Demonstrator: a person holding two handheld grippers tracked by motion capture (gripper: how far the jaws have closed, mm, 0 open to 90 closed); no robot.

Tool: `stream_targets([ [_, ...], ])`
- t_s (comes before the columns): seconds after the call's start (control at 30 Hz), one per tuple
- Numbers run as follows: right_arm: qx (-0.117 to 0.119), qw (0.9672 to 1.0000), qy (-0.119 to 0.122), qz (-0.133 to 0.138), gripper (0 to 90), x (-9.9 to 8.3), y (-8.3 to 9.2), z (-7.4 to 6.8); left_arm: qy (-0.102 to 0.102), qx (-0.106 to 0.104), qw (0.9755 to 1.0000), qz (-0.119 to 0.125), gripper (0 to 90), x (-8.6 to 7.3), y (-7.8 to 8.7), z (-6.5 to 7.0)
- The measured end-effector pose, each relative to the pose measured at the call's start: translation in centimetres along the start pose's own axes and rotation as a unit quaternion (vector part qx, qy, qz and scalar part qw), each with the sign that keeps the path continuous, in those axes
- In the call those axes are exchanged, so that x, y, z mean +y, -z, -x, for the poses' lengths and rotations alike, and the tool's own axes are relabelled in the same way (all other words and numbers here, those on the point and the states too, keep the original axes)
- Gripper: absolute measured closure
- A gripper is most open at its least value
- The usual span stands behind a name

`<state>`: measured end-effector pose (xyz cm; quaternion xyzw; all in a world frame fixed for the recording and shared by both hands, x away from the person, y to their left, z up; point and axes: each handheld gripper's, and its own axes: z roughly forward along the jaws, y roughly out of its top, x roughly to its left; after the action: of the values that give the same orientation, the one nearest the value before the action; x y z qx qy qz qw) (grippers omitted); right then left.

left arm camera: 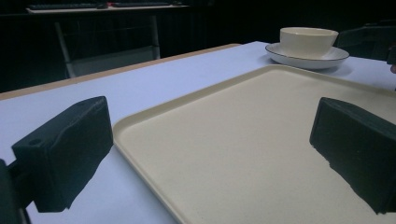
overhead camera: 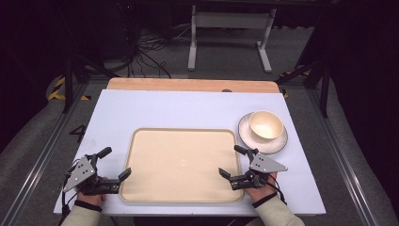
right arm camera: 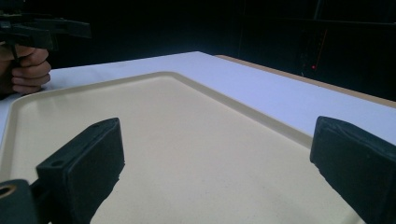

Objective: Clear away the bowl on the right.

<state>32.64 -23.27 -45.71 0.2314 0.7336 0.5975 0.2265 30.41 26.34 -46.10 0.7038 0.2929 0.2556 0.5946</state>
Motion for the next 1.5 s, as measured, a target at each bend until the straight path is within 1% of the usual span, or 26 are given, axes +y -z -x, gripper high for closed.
stream_targets([
  [0.77,0.007,1.0000,0.002,0.001,3.3,0.2,-0.1,-0.2,-0.006,0.001,1.0000,0.000,0.2,0.0,0.0,0.1],
  [0.83,0.007,0.9999,0.008,0.000,3.3,0.6,0.0,-0.3,-0.006,0.001,1.0000,0.000,0.2,0.0,0.0,0.1],
  [0.97,0.010,0.9999,0.009,-0.006,3.5,1.4,0.1,-0.4,-0.006,0.002,1.0000,0.000,0.2,0.0,0.0,0.1],
  [1.27,0.016,0.9998,0.002,0.008,3.5,2.9,0.5,-0.6,-0.006,0.001,1.0000,-0.002,0.2,0.0,0.0,0.1],
  [1.43,0.029,0.9995,-0.006,0.015,3.6,3.9,0.7,-0.7,-0.006,0.001,1.0000,-0.002,0.2,0.0,0.0,0.1],
  [1.5,0.031,0.9994,-0.003,0.013,3.9,4.2,0.8,-0.8,-0.008,0.001,1.0000,-0.003,0.2,0.0,0.0,0.1],
])
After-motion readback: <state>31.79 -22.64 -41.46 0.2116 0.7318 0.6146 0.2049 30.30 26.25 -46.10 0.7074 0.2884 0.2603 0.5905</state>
